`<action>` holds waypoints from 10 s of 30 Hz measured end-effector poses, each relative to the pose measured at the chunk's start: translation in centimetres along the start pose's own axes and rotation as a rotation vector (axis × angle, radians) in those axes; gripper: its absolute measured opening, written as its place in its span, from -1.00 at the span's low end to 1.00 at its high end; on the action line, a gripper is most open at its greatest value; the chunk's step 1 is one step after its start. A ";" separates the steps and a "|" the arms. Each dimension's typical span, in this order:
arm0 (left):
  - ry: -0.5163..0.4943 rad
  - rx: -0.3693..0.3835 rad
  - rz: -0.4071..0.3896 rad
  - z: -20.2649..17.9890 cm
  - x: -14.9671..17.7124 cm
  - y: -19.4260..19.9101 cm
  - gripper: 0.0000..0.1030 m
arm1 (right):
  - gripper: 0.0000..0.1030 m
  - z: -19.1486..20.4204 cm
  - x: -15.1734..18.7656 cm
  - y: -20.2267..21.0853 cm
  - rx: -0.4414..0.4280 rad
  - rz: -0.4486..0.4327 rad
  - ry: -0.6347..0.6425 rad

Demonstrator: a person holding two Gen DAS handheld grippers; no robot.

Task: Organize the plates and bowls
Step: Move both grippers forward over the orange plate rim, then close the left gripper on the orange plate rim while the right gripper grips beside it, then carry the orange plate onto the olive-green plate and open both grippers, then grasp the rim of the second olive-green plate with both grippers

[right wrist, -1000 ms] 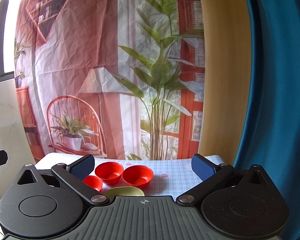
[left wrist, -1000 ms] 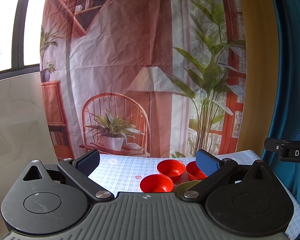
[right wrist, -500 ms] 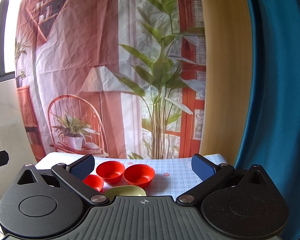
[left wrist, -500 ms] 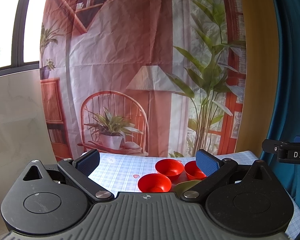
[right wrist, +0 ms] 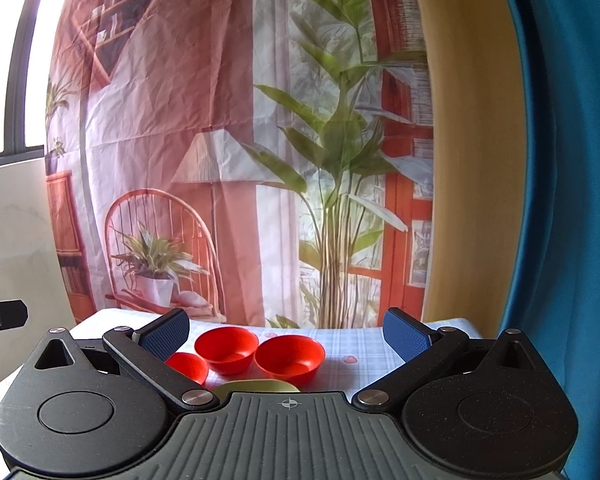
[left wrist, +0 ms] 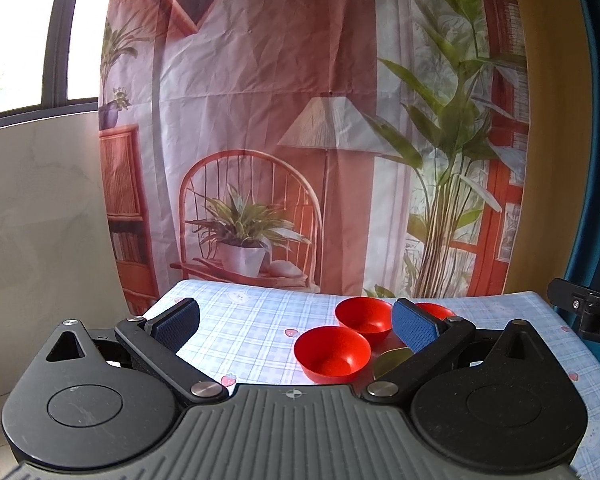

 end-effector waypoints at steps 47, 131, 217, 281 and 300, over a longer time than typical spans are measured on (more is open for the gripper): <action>0.021 0.101 0.310 -2.2 10.4 -10.7 0.99 | 0.91 -3.0 12.3 -8.6 -0.053 0.307 -0.076; 0.087 0.207 0.378 -1.6 9.6 -11.9 -0.51 | -0.71 2.6 12.0 -11.8 -0.322 0.456 -0.100; -0.174 0.427 0.390 -11.4 6.5 -22.2 -0.26 | -0.65 -7.1 11.7 -18.5 -0.082 0.407 -0.117; -0.055 0.540 0.483 -9.8 14.8 -12.4 -0.23 | -0.62 -9.2 15.8 -8.6 0.003 0.550 -0.161; -0.046 0.566 0.490 -10.4 14.9 -12.7 -0.52 | -0.69 -9.0 16.2 -11.4 -0.052 0.586 -0.118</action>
Point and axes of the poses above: each gripper's, at about its wrist camera, not at the fingertips, and y roughly against the way its jaws point, z to its left, x to its underside, the point moved 2 cm from there along -y, roughly the way its jaws point, and after that the axes turned 12 degrees about -y, right-handed, at the moved point
